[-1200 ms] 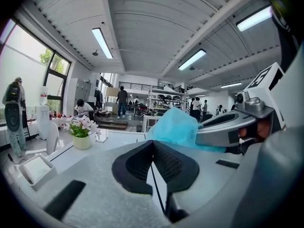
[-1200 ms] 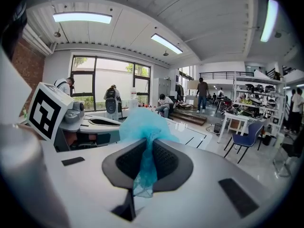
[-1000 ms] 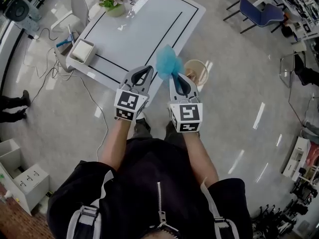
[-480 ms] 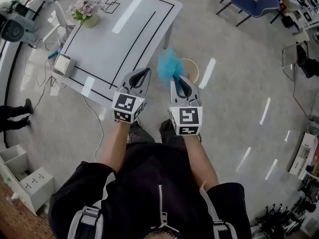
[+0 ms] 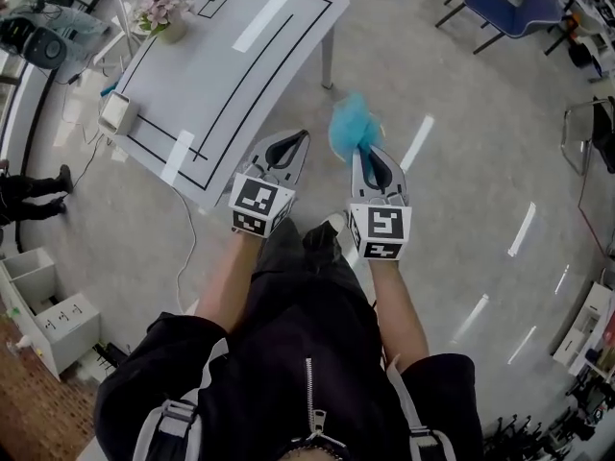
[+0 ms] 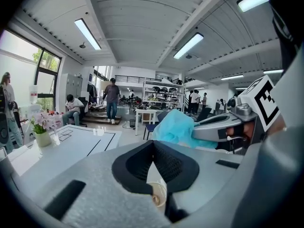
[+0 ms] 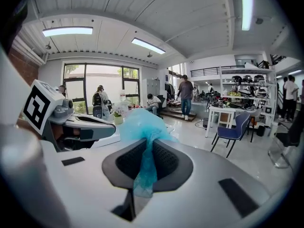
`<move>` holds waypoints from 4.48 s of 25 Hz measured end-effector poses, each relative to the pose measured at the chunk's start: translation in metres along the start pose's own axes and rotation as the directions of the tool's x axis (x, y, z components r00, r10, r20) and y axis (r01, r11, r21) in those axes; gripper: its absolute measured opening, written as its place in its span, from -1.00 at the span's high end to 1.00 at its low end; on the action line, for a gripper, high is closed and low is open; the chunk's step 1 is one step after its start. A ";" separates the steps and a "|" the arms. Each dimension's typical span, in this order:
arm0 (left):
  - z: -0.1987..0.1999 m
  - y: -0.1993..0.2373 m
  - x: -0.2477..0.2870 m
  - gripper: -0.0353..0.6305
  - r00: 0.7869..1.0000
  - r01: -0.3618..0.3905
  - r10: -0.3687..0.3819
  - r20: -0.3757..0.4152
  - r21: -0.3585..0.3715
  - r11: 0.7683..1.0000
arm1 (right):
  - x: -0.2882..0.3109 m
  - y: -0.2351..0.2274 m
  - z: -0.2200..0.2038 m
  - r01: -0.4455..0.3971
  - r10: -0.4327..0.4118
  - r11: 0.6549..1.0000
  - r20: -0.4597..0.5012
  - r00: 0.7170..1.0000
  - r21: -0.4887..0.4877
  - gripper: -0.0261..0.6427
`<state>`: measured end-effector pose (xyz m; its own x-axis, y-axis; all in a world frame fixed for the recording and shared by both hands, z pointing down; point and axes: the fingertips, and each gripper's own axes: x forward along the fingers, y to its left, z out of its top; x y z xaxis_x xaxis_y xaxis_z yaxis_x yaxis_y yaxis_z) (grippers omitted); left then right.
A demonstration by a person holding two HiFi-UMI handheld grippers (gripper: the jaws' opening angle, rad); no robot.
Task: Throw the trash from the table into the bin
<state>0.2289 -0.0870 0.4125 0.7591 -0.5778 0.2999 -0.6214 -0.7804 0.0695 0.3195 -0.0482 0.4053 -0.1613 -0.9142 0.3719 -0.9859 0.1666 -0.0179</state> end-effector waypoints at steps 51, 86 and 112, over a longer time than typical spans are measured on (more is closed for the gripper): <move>-0.310 0.026 0.293 0.87 0.986 0.164 -0.161 -0.045 0.070 0.984 | 0.226 -0.159 -0.383 0.107 -0.074 0.988 -0.276 0.958 0.109 0.82; -0.418 0.056 0.275 0.87 0.988 0.108 -0.106 -0.114 0.011 0.994 | 0.326 -0.136 -0.596 0.037 0.014 0.996 -0.548 0.836 0.081 0.21; -0.112 -0.015 0.139 0.87 0.995 0.104 -0.104 -0.004 0.047 0.993 | 0.121 -0.102 -0.197 0.106 -0.072 0.983 -0.218 0.973 0.148 0.89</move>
<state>0.3221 -0.1291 0.5595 0.8188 -0.4927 0.2946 -0.5294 -0.8466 0.0553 0.4093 -0.1030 0.6346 -0.0759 -0.8211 0.5657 -0.9933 0.0124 -0.1152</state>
